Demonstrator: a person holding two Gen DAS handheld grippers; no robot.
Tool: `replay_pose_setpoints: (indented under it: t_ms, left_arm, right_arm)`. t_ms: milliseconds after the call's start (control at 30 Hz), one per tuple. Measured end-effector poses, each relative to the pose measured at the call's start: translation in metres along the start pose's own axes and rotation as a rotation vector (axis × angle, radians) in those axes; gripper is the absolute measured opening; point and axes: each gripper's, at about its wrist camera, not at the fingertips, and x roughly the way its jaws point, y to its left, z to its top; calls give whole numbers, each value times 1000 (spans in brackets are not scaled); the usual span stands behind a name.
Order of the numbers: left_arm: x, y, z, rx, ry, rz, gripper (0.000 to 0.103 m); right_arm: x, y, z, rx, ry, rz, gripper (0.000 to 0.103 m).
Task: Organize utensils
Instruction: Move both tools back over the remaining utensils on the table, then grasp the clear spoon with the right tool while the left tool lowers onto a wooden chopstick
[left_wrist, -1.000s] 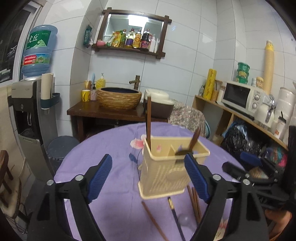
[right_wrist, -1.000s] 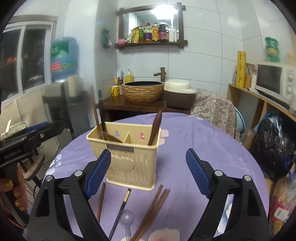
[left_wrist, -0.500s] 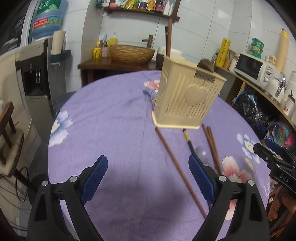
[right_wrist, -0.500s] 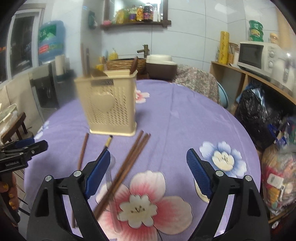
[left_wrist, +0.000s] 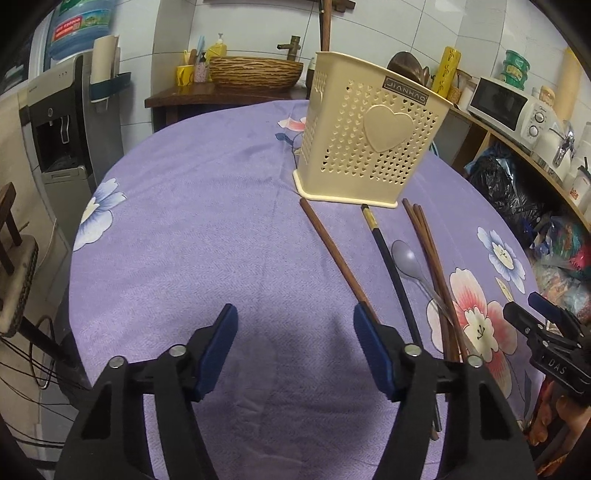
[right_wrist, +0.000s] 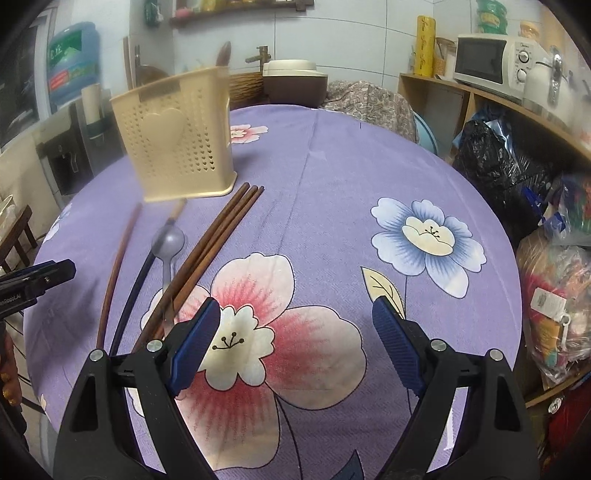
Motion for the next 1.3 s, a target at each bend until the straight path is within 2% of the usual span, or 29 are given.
replay_pose_setpoints:
  t_ms: [167, 433, 533, 633, 700, 733, 800, 867, 1000, 1133, 1200, 1300]
  left_arm:
    - [8, -6, 5, -7, 25, -23, 55]
    - [33, -25, 20, 32, 72, -38, 54]
    - [46, -33, 25, 51, 97, -29, 53]
    - [49, -39, 25, 91, 82, 8, 53]
    - [49, -42, 24, 124, 77, 32, 44]
    - [49, -42, 23, 152, 76, 50, 35]
    - [47, -41, 22, 180, 76, 44, 28]
    - [45, -36, 23, 184, 87, 52, 15]
    - [41, -25, 24, 217, 108, 31, 15]
    - [41, -19, 26, 233, 119, 32, 15]
    - [40, -16, 27, 218, 119, 18, 15]
    - [40, -12, 26, 202, 117, 5, 15]
  right_arm:
    - [-2, 1, 1, 4, 1, 8, 84]
    - [-1, 7, 3, -4, 8, 25, 84]
    - [0, 9, 6, -6, 9, 35, 84]
    - [0, 13, 10, -19, 5, 63, 84]
    - [0, 18, 13, -32, 0, 101, 84]
    - [0, 21, 16, -42, 0, 117, 84]
    - [1, 26, 20, -63, 4, 152, 84]
    - [2, 32, 24, -81, 11, 194, 84]
    - [7, 45, 34, -124, 42, 311, 84]
    - [29, 72, 45, -210, 130, 446, 68]
    - [39, 83, 48, -239, 168, 469, 62]
    - [52, 93, 53, -271, 197, 472, 60]
